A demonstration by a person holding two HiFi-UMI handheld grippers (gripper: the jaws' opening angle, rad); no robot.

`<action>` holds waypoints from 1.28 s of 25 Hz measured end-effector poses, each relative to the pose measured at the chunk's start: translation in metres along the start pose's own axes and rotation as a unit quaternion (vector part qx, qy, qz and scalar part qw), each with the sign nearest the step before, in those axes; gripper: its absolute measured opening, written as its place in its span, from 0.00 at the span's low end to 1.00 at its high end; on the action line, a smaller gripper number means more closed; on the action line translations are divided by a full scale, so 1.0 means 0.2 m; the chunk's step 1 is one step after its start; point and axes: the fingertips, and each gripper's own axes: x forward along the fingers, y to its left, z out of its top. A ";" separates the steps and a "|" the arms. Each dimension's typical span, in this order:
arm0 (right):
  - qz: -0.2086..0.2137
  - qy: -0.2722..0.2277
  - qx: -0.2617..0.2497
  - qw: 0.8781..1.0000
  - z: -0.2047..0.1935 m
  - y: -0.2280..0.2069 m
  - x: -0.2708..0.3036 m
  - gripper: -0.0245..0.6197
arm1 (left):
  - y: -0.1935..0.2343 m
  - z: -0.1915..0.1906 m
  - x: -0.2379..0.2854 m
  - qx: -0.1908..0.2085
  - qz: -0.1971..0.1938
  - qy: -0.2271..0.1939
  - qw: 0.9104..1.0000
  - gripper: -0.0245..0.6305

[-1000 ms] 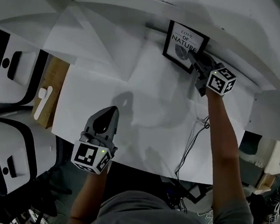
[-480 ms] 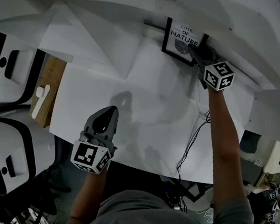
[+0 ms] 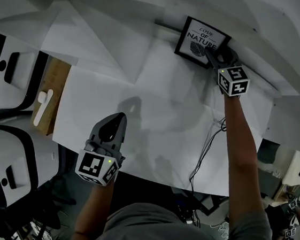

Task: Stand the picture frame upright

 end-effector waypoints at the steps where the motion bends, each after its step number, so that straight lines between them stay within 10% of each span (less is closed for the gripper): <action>1: -0.006 0.001 -0.008 1.000 0.00 0.00 0.00 0.35 | 0.00 0.00 0.00 0.000 -0.001 0.001 1.000 0.05; 32: -0.077 -0.011 0.008 0.997 0.05 -0.11 -0.10 0.39 | 0.00 -0.01 -0.01 -0.007 -0.012 -0.002 1.000 0.05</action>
